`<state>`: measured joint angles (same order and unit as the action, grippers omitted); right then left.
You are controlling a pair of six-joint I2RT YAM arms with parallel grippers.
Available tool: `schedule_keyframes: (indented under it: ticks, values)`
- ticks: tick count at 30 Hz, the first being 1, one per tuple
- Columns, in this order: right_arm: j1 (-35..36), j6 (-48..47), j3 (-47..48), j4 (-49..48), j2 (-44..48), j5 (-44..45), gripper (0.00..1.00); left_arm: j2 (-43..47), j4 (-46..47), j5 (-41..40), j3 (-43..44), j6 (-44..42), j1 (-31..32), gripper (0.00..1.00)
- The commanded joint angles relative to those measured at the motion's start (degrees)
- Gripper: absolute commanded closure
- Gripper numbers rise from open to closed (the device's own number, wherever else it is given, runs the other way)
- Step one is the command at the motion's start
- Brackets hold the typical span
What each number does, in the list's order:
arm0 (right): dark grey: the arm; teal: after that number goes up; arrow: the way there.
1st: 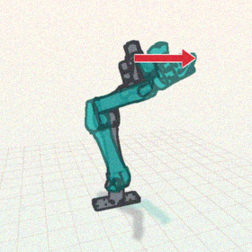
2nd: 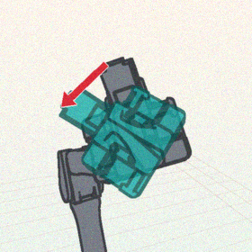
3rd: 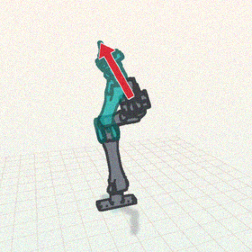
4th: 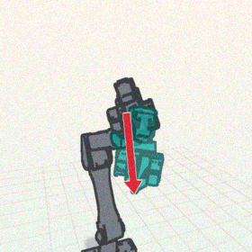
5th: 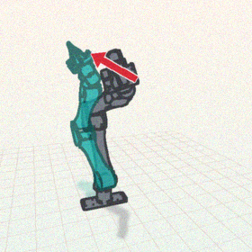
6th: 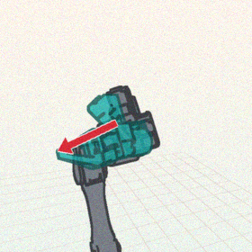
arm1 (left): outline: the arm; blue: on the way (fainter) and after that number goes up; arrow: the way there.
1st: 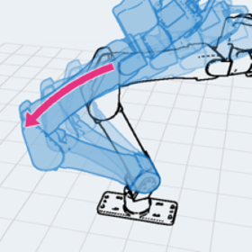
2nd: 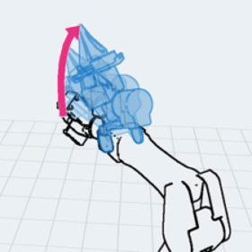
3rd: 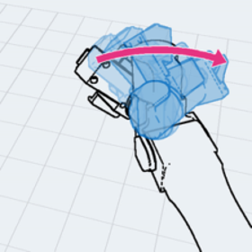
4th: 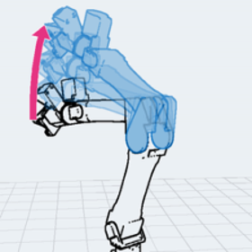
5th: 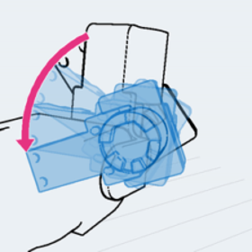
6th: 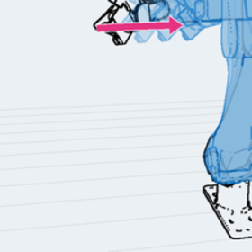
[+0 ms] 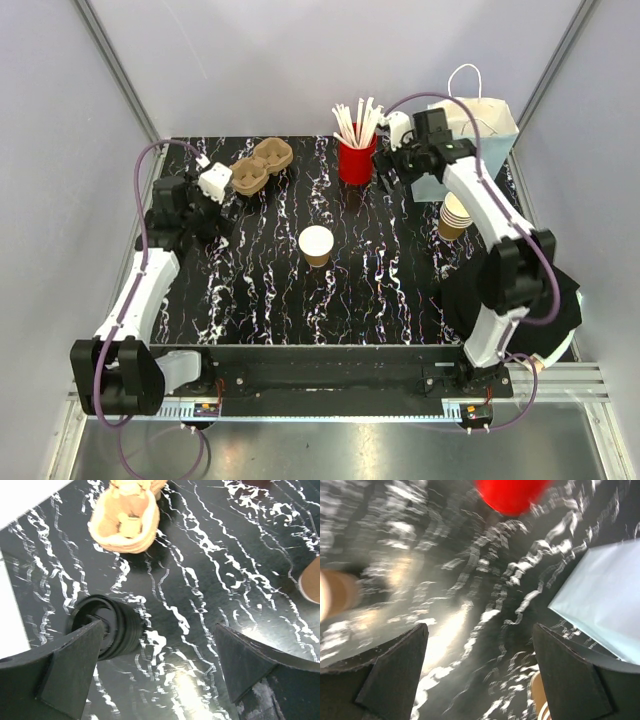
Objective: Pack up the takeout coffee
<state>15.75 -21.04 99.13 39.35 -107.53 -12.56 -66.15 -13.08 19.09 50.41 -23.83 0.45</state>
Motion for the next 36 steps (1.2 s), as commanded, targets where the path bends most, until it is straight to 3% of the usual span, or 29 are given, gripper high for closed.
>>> schedule_keyframes:
  ticks: [1, 6, 14, 30, 36]
  values:
    - [0.3, 1.8, 0.5, 5.7, 11.3, -15.0, 0.08, -3.3, -6.8, 1.6, 7.3, -6.8, -1.6, 0.01]
    - [0.4, 1.7, -1.8, 10.1, 15.9, -20.6, 0.05, -11.3, -12.6, 1.0, 12.9, -8.5, -2.0, 0.01]
    - [0.3, 0.6, -7.4, 12.0, 22.5, -21.0, 0.0, -19.0, -13.7, -3.2, 17.6, -3.9, -2.8, 0.01]
    - [0.3, 0.7, -12.5, 10.7, 26.0, -23.9, 0.0, -25.9, -11.9, -9.0, 19.6, -1.8, -2.7, 0.01]
    - [0.3, 1.1, -13.1, 10.2, 25.4, -23.7, 0.0, -27.3, -11.6, -9.4, 20.3, -1.8, -2.7, 0.1]
